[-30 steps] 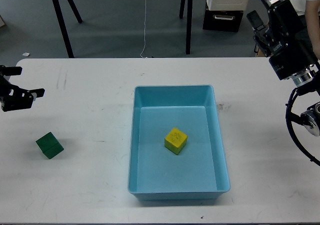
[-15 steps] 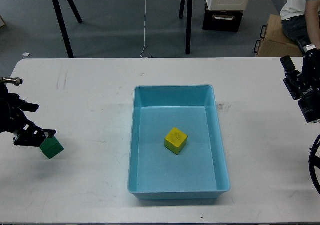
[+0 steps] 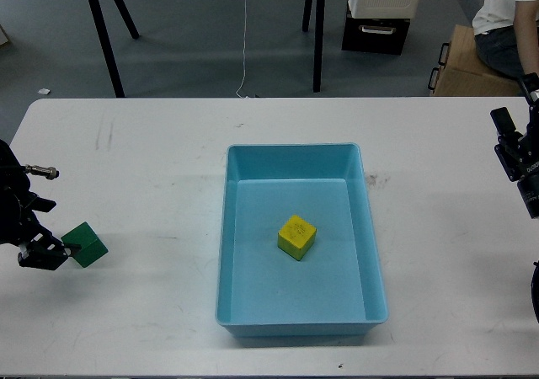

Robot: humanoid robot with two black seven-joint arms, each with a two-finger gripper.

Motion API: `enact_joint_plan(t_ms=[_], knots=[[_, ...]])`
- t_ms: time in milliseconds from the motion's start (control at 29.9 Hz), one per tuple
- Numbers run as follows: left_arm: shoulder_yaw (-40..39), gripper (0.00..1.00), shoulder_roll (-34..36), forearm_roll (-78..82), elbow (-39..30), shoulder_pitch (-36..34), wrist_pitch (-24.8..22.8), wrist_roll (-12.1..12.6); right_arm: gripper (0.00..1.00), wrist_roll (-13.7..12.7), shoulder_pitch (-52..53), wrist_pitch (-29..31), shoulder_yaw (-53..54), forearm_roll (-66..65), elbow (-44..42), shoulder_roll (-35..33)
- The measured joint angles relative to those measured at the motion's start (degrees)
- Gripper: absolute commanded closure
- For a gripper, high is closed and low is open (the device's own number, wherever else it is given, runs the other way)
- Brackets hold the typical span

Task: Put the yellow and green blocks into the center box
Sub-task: 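Lower the left gripper onto the green cube and grasp it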

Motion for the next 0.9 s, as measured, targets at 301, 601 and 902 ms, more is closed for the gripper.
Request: enact_joint_plan(t_ms=[301, 601, 902], knots=[[0.1, 0.0, -5.3, 0.0, 5.2, 1.3, 0.0, 0.0, 0.02, 0.0, -0.5, 0.0, 0.0, 0.5, 0.0, 0.0], [0.1, 0.11, -7.1, 0.0, 6.9, 2.2, 0.0, 0.0, 0.02, 0.0, -1.0, 0.0, 0.1, 0.5, 0.0, 0.0], [0.1, 0.33, -9.7, 0.0, 10.1, 2.6, 0.0, 0.0, 0.02, 0.0, -1.3, 0.0, 0.1, 0.5, 0.0, 0.0]])
